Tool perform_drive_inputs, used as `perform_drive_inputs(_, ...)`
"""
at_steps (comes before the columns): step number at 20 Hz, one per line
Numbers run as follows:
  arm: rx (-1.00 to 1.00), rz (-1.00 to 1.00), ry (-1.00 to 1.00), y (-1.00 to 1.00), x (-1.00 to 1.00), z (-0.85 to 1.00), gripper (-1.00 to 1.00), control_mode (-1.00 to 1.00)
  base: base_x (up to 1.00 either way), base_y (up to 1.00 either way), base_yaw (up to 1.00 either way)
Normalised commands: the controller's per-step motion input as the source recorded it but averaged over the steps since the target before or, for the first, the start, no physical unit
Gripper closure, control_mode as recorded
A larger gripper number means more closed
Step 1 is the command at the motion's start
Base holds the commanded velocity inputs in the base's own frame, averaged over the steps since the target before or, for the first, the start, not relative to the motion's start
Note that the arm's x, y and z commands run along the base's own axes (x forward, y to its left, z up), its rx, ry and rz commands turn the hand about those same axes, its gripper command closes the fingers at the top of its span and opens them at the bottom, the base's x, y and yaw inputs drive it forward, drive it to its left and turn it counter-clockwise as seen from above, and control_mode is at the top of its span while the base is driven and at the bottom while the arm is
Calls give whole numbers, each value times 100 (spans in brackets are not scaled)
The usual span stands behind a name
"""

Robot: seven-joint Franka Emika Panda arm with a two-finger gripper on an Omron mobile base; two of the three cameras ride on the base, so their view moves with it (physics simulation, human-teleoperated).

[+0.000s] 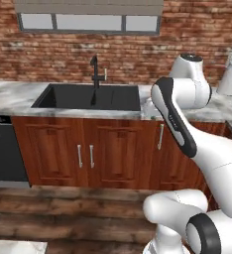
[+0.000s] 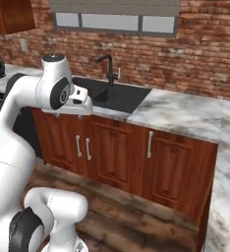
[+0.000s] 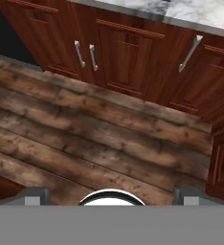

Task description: Navigate to the sink.

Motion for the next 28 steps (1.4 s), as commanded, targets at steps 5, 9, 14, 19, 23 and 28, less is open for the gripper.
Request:
perform_drive_inputs(5, 0, 0, 0, 0, 0, 0, -100, 100, 100, -34, 28)
perform_drive_inputs(9, 0, 0, 0, 0, 0, 0, -100, 100, 100, -8, 25)
perform_drive_inputs(14, 0, 0, 0, 0, 0, 0, -100, 100, 100, 25, -6)
perform_drive_inputs(19, 0, 0, 0, 0, 0, 0, -100, 100, 76, 82, -14)
perform_drive_inputs(23, 0, 0, 0, 0, 0, 0, -100, 100, 91, 90, -21)
perform_drive_inputs(28, 0, 0, 0, 0, 0, 0, -100, 100, 83, 54, -30)
